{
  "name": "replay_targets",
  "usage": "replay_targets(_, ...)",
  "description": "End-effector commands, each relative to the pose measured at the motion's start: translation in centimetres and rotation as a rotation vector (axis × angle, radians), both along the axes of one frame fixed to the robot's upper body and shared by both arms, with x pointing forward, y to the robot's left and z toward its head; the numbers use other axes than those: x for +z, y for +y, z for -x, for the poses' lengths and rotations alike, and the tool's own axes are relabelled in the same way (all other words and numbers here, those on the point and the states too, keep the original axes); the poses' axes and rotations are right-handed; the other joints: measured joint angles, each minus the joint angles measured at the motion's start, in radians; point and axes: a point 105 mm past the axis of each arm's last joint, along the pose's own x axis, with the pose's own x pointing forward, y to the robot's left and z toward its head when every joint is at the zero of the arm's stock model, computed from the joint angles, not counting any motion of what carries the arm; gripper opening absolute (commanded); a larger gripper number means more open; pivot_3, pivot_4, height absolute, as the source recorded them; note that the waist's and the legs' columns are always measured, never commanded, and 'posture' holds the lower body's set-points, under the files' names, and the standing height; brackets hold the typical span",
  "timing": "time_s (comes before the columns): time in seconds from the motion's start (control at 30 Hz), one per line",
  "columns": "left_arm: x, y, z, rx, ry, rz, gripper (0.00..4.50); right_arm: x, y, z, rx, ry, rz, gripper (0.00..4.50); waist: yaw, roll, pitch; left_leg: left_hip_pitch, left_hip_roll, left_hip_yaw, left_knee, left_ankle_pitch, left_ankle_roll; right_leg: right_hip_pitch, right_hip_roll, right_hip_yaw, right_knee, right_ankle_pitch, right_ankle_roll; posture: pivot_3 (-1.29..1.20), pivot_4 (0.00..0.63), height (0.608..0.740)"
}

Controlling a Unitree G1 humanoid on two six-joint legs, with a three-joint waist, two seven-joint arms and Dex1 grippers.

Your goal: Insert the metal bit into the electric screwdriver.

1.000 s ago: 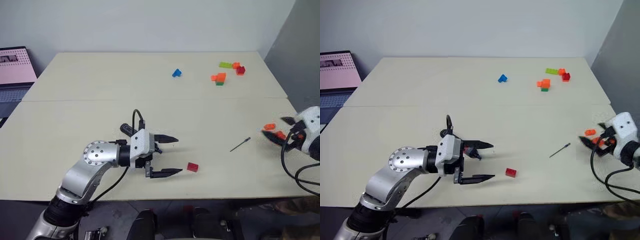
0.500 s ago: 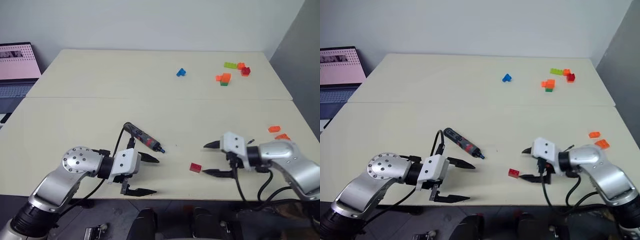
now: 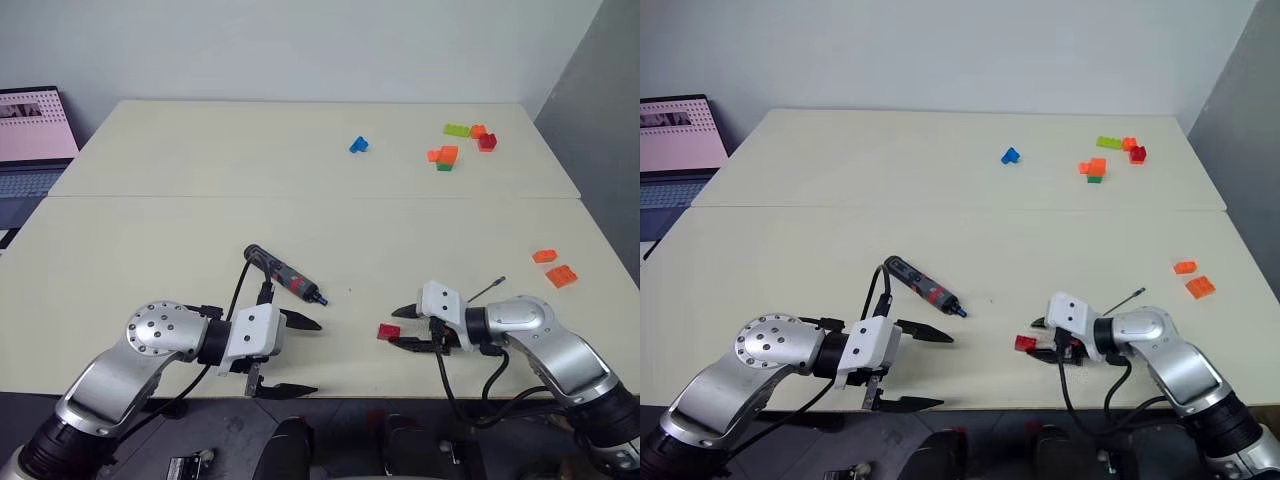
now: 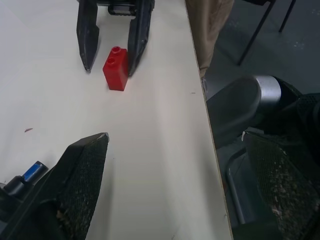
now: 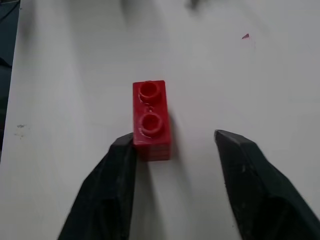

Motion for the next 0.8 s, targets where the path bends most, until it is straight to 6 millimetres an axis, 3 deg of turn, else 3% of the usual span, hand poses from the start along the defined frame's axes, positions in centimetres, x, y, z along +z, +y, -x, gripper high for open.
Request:
replay_targets(0.03, 0.7, -0.3, -0.1, -0.005, -0.039, 0.029, 4.5, 0.5, 0.4, 0.0, 0.019, -0.035, -0.011, 1.38, 0.0, 0.0, 0.0, 0.0, 0.0, 0.0, 0.0, 0.0, 0.0, 0.0, 0.0, 0.0, 0.0, 0.0, 0.0, 0.0, 0.15, 0.74)
replay_targets(0.17, 1.0, -0.5, -0.4, 0.011, -0.047, 0.065, 4.5, 0.8, 0.2, -0.2, 0.003, -0.052, -0.022, 0.44, 0.0, 0.0, 0.0, 0.0, 0.0, 0.0, 0.001, 0.0, 0.0, 0.0, 0.0, 0.0, 0.0, 0.0, 0.0, 0.0, 0.15, 0.74)
replay_targets(0.3, 1.6, -1.1, -0.8, 0.03, -0.066, 0.131, 4.5, 1.6, -0.1, -0.6, -0.023, -0.083, -0.038, 0.45, 0.0, 0.0, 0.0, 0.0, 0.0, 0.0, 0.001, 0.0, 0.0, 0.0, 0.0, 0.0, 0.001, 0.0, 0.0, 0.0, 0.15, 0.74)
replay_targets(0.4, 2.4, -1.9, -1.5, 0.047, -0.091, 0.2, 4.5, 3.4, -2.0, -2.1, -0.156, -0.161, -0.09, 0.45, 0.002, 0.0, 0.0, 0.0, 0.0, 0.0, 0.002, 0.0, 0.0, 0.0, 0.0, 0.0, 0.001, 0.0, 0.0, 0.0, 0.15, 0.74)
replay_targets(0.57, 3.1, -3.5, -2.2, 0.023, -0.111, 0.283, 4.5, 4.6, -9.7, -3.6, -0.502, -0.314, -0.063, 0.45, 0.01, 0.0, 0.0, -0.001, -0.001, 0.0, 0.003, 0.0, 0.0, 0.002, -0.001, -0.001, 0.001, 0.0, 0.0, 0.0, 0.15, 0.74)
replay_targets(0.73, 3.4, -4.9, -2.6, -0.025, -0.121, 0.331, 4.5, 3.9, -18.1, -1.9, -0.831, -0.364, -0.037, 0.45, 0.014, 0.001, -0.001, -0.001, -0.001, 0.001, 0.004, 0.0, 0.0, 0.002, -0.001, 0.0, 0.001, 0.0, 0.0, 0.0, 0.15, 0.74)
replay_targets(0.8, 3.4, -5.3, -2.7, -0.042, -0.119, 0.344, 4.5, 3.8, -20.4, -1.0, -0.933, -0.374, -0.046, 0.45, 0.013, 0.001, -0.001, 0.0, -0.002, 0.002, 0.004, 0.0, 0.0, 0.003, -0.001, 0.0, 0.001, 0.0, 0.0, 0.0, 0.15, 0.74)
